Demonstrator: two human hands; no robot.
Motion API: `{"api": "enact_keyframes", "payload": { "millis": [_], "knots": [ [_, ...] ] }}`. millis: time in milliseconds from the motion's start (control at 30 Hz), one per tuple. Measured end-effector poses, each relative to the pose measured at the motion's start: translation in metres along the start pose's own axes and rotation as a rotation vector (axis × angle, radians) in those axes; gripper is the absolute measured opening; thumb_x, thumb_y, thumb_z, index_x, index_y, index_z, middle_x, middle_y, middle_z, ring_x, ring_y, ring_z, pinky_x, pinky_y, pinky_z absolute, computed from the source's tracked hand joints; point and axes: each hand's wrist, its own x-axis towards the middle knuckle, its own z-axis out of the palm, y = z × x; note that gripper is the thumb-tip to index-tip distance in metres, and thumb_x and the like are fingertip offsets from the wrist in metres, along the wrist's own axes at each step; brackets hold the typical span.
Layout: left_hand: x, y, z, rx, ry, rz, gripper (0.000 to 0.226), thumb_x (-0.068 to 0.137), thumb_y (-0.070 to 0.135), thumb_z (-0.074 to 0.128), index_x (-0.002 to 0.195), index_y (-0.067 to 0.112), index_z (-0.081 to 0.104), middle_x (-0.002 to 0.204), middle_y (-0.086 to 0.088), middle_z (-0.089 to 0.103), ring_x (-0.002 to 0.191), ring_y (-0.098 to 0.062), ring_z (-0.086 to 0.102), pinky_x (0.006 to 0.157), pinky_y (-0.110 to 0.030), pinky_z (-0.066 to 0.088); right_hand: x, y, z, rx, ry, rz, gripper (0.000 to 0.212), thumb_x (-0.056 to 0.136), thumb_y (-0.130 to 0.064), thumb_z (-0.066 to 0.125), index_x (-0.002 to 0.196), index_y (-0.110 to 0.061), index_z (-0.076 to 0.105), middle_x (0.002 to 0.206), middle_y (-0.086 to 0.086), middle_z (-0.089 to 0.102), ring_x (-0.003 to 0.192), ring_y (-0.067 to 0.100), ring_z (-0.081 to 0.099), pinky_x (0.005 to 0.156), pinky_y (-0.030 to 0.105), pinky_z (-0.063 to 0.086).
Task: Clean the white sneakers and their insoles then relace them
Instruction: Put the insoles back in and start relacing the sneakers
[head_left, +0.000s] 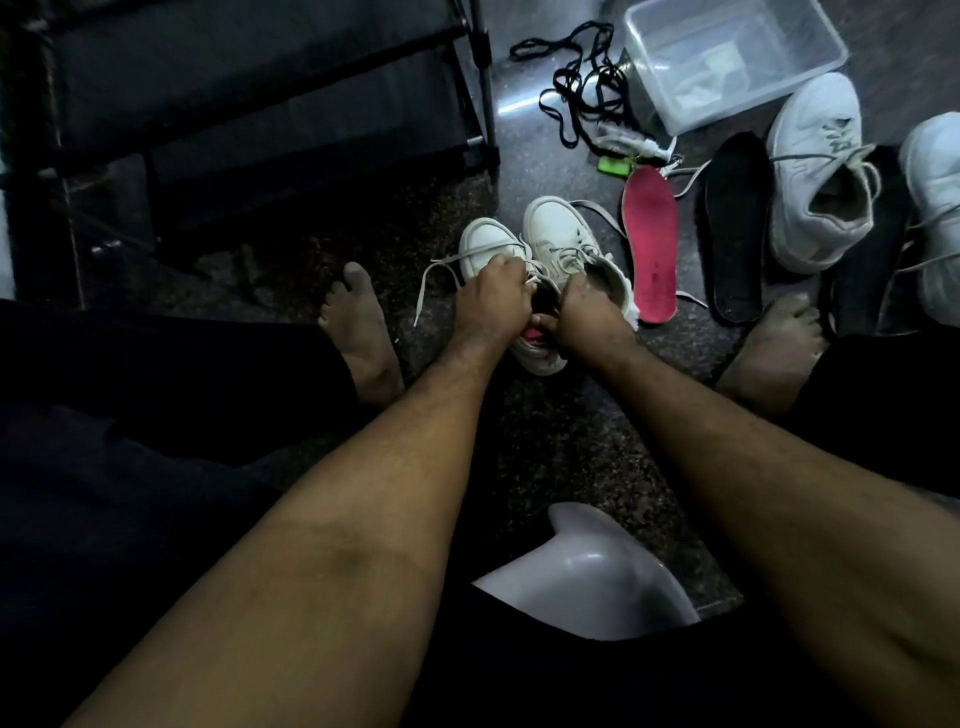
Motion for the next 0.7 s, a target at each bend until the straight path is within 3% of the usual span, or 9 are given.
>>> {"api": "enact_keyframes", "payload": {
  "millis": [133, 200, 333, 433, 533, 600, 700],
  "knots": [
    [-0.01, -0.001, 0.009, -0.036, 0.033, -0.05, 0.031, 0.095, 0.036, 0.056, 0.118, 0.015, 0.056, 0.12, -0.012, 0.053, 0.101, -0.04, 0.062, 0.074, -0.047, 0.048, 0.0, 0.0, -0.012, -0.198, -0.017, 0.063, 0.063, 0.086, -0.042, 0.071, 0.129, -0.006, 0.041, 0.125, 0.019, 0.06, 0.118, 0.036, 0.059, 0.089, 0.042, 0.048],
    [-0.019, -0.005, 0.018, -0.102, 0.032, -0.101, 0.038, 0.089, 0.036, 0.061, 0.121, 0.017, 0.051, 0.123, -0.012, 0.047, 0.097, -0.041, 0.063, 0.072, -0.047, 0.049, -0.002, -0.002, -0.013, -0.324, 0.052, 0.047, 0.053, 0.092, -0.036, 0.064, 0.129, -0.006, 0.042, 0.125, 0.016, 0.062, 0.115, 0.035, 0.061, 0.087, 0.041, 0.049],
    [-0.025, -0.011, 0.024, -0.266, -0.006, -0.114, 0.044, 0.08, 0.029, 0.069, 0.118, 0.019, 0.05, 0.124, -0.011, 0.043, 0.097, -0.041, 0.063, 0.075, -0.049, 0.053, -0.003, -0.004, -0.004, -0.394, 0.131, 0.006, 0.042, 0.094, -0.029, 0.063, 0.123, -0.005, 0.044, 0.115, 0.012, 0.065, 0.103, 0.033, 0.067, 0.077, 0.038, 0.052],
    [-0.024, -0.016, 0.022, -0.353, -0.016, -0.108, 0.047, 0.079, 0.025, 0.069, 0.121, 0.017, 0.05, 0.125, -0.01, 0.043, 0.1, -0.04, 0.062, 0.079, -0.049, 0.052, 0.004, -0.005, 0.0, -0.444, 0.18, -0.035, 0.037, 0.093, -0.027, 0.064, 0.118, -0.005, 0.048, 0.109, 0.011, 0.068, 0.095, 0.031, 0.069, 0.065, 0.033, 0.043],
    [-0.029, -0.019, 0.03, -0.37, -0.037, -0.112, 0.07, 0.073, 0.031, 0.076, 0.132, 0.018, 0.04, 0.135, -0.009, 0.038, 0.115, -0.037, 0.056, 0.088, -0.048, 0.051, 0.012, -0.009, 0.003, -0.483, 0.165, -0.062, 0.022, 0.098, -0.015, 0.047, 0.118, -0.006, 0.054, 0.115, 0.011, 0.067, 0.101, 0.032, 0.068, 0.071, 0.034, 0.047],
    [-0.03, -0.017, 0.035, -0.385, -0.057, -0.155, 0.081, 0.07, 0.03, 0.079, 0.138, 0.017, 0.036, 0.141, -0.011, 0.033, 0.12, -0.037, 0.053, 0.093, -0.047, 0.05, 0.018, -0.013, 0.006, -0.497, 0.136, -0.046, 0.025, 0.1, -0.01, 0.039, 0.118, -0.006, 0.056, 0.116, 0.012, 0.067, 0.104, 0.033, 0.067, 0.077, 0.036, 0.051],
    [-0.023, -0.008, 0.037, -0.391, -0.031, -0.218, 0.08, 0.068, 0.028, 0.078, 0.136, 0.015, 0.038, 0.137, -0.012, 0.033, 0.114, -0.039, 0.054, 0.093, -0.046, 0.05, 0.029, -0.018, 0.009, -0.507, 0.11, -0.005, 0.024, 0.1, -0.019, 0.048, 0.116, -0.009, 0.062, 0.116, 0.009, 0.069, 0.107, 0.029, 0.067, 0.077, 0.033, 0.05]
  ]
}}
